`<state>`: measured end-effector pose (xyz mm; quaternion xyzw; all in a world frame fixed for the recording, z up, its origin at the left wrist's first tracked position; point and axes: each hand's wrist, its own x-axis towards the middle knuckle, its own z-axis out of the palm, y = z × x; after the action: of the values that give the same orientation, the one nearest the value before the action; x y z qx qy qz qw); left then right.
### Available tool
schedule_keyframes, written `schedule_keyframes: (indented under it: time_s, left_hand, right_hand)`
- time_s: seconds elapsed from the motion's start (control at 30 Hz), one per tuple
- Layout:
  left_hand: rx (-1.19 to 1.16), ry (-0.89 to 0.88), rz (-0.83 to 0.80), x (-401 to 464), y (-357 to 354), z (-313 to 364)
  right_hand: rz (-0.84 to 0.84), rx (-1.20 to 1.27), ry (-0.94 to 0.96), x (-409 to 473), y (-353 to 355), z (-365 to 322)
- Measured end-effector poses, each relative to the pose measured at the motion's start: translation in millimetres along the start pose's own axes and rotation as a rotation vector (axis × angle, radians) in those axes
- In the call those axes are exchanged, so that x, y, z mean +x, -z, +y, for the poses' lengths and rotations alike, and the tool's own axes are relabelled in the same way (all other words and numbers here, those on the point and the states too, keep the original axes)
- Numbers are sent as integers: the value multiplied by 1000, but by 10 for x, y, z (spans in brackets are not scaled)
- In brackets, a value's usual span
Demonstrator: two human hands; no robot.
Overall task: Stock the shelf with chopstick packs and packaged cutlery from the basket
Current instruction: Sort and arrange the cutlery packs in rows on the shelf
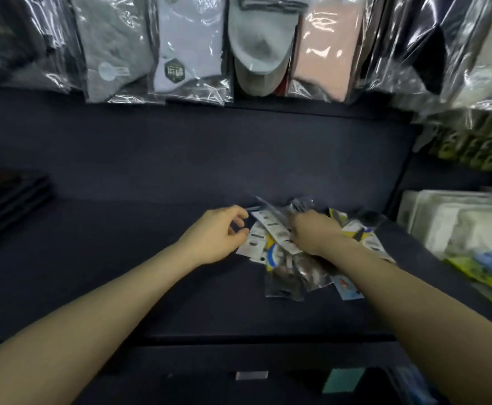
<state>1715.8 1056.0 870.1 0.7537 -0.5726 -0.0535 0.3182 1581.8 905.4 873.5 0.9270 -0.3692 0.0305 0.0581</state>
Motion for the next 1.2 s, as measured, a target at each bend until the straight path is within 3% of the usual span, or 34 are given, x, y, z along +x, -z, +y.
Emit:
schedule_keyframes:
  time_s: [0.13, 0.2, 0.33, 0.4, 0.53, 0.67, 0.77, 0.83, 1.03, 1.2]
  left_hand:
    - [-425, 201, 138, 212, -168, 235]
    - [-655, 256, 180, 277, -195, 387]
    - [-889, 256, 201, 248, -214, 558]
    - [-897, 286, 271, 191, -205, 530]
    - [-874, 401, 330, 47, -83, 403]
    - [-913, 488, 311, -53, 62, 238]
    - [-930, 503, 258, -51, 145, 152]
    - [-940, 519, 209, -8, 181, 117]
    - [-939, 564, -15, 71, 121, 36]
    - [-445, 416, 49, 125, 138, -221]
  right_hand:
    - [262, 147, 4, -120, 126, 80]
    - [295, 410, 76, -172, 215, 94]
    - [-25, 1121, 278, -285, 343, -51]
    - [-180, 1277, 308, -278, 311, -130]
    - [-198, 1124, 324, -223, 290, -193]
    - [-19, 578, 287, -86, 190, -74]
    - [-195, 324, 288, -122, 123, -1]
    - [-262, 304, 246, -158, 86, 31]
    - [-166, 296, 221, -221, 1, -123]
    - [11, 422, 102, -175, 195, -64]
